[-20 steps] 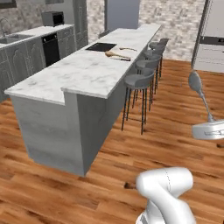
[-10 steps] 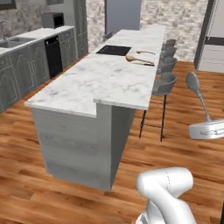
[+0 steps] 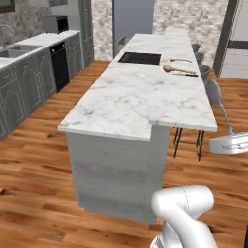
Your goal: Pick up the metallic utensils from the counter and place them in the open drawer. Make sure not to pick up any wooden utensils.
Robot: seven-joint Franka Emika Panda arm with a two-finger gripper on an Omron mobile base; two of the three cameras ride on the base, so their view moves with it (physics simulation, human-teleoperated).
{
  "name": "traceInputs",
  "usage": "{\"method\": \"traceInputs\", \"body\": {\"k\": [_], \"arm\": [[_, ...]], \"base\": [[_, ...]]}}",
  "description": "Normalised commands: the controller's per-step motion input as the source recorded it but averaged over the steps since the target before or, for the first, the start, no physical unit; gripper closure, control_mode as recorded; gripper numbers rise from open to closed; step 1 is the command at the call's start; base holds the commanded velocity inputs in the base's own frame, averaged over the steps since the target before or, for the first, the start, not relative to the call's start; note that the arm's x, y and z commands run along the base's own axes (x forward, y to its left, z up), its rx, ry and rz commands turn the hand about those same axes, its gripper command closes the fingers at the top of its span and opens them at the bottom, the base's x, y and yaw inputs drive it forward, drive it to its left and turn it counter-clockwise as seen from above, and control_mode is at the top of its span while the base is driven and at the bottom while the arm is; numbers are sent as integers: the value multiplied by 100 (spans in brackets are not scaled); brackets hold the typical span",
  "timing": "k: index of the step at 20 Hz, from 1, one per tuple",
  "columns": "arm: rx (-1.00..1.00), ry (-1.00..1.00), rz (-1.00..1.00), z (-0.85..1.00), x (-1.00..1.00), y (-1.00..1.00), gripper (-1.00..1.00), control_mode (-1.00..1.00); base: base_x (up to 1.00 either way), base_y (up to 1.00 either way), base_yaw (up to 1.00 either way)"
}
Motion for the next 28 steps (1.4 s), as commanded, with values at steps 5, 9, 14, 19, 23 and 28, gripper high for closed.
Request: {"method": "traceInputs", "body": {"k": [5,9,14,19,23,28], "arm": [[0,0,0,0,0,0,100,100],[0,0,0,0,0,0,100,100],[0,0,0,0,0,0,100,100],[0,0,0,0,0,0,100,100],[0,0,0,0,0,0,100,100],[0,0,0,0,0,0,100,100]], "base": [[62,100,-21],[50,100,-22],[46,100,-23],[54,100,-25],[59,100,-23],[66,100,-21]]}}
